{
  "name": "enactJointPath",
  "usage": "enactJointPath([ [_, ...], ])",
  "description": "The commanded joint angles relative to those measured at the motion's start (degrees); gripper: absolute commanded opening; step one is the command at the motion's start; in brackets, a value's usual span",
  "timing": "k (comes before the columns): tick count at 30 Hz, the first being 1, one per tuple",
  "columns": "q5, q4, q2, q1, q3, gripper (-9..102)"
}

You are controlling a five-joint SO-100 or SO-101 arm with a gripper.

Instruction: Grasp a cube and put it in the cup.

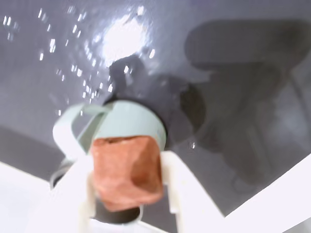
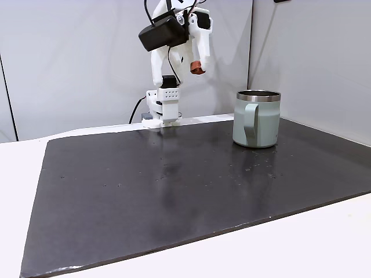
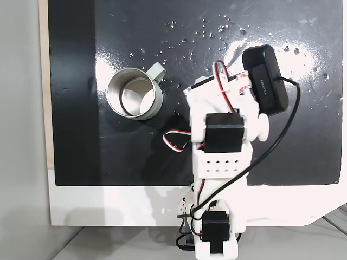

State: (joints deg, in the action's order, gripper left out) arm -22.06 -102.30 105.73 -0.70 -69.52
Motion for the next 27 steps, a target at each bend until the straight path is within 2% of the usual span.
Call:
enactJointPath([
  [1, 3.16, -0.53, 1.85, -5.1, 4.57, 8],
  [12, 14.77, -0.53, -9.14, -19.16, 11.16, 8],
  [27, 15.03, 0.35, -21.88, -24.35, 20.39, 8],
])
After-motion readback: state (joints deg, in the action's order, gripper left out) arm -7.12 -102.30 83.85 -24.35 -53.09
